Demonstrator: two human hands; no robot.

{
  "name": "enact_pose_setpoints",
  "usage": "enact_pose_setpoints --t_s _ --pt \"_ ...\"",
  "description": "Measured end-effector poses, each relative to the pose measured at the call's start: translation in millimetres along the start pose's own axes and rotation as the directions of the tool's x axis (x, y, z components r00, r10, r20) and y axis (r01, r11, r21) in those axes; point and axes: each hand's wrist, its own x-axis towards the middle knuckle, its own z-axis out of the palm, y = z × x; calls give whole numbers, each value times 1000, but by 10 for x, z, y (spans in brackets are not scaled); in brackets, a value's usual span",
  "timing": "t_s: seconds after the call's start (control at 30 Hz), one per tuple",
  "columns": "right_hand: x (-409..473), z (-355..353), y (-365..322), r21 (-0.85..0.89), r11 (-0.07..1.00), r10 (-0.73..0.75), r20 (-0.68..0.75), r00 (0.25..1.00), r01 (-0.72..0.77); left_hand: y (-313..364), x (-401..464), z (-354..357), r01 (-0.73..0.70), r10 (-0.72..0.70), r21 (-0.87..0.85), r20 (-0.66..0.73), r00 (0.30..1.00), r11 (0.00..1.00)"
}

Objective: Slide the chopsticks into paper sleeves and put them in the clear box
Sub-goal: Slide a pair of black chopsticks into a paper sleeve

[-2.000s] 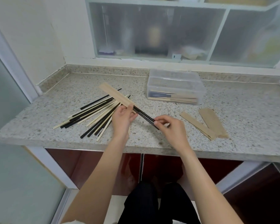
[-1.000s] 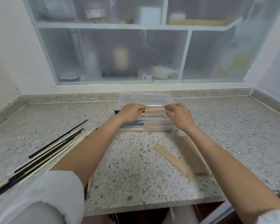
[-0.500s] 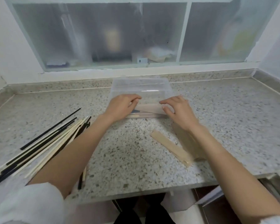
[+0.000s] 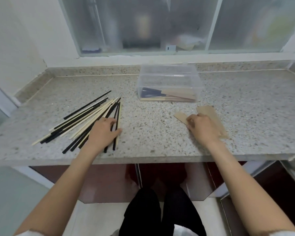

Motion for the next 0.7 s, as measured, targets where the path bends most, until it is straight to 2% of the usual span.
enact_pose_setpoints --t_s 0.1,0.23,0.37,0.43,0.53,0.6,0.63,0.7 --pt "0 -25 -60 -51 999 -15 -62 998 12 39 -69 28 35 -34 -33 26 999 999" --pt "18 -31 -129 74 997 1 -56 998 4 134 -56 40 1 -2 -114 -10 1000 993" --pt "-18 -98 -191 128 992 19 -44 999 -14 129 -51 21 14 -21 -159 -39 999 987" --pt "-67 -186 -290 214 977 16 -75 997 1 123 -48 -11 31 -41 -172 -56 998 985" --pt "-137 -256 -451 418 905 117 -54 992 -84 97 -29 -74 55 -57 -162 -8 998 985" --pt "-201 -215 -559 569 801 185 56 981 -184 64 -4 -109 127 -118 -181 58 991 975" --pt "-228 -172 -604 692 676 218 138 966 -251 54 22 -118 182 -165 -207 97 982 961" --pt "-278 -70 -709 878 296 240 312 919 -376 53 39 -138 296 -251 -310 178 952 903"
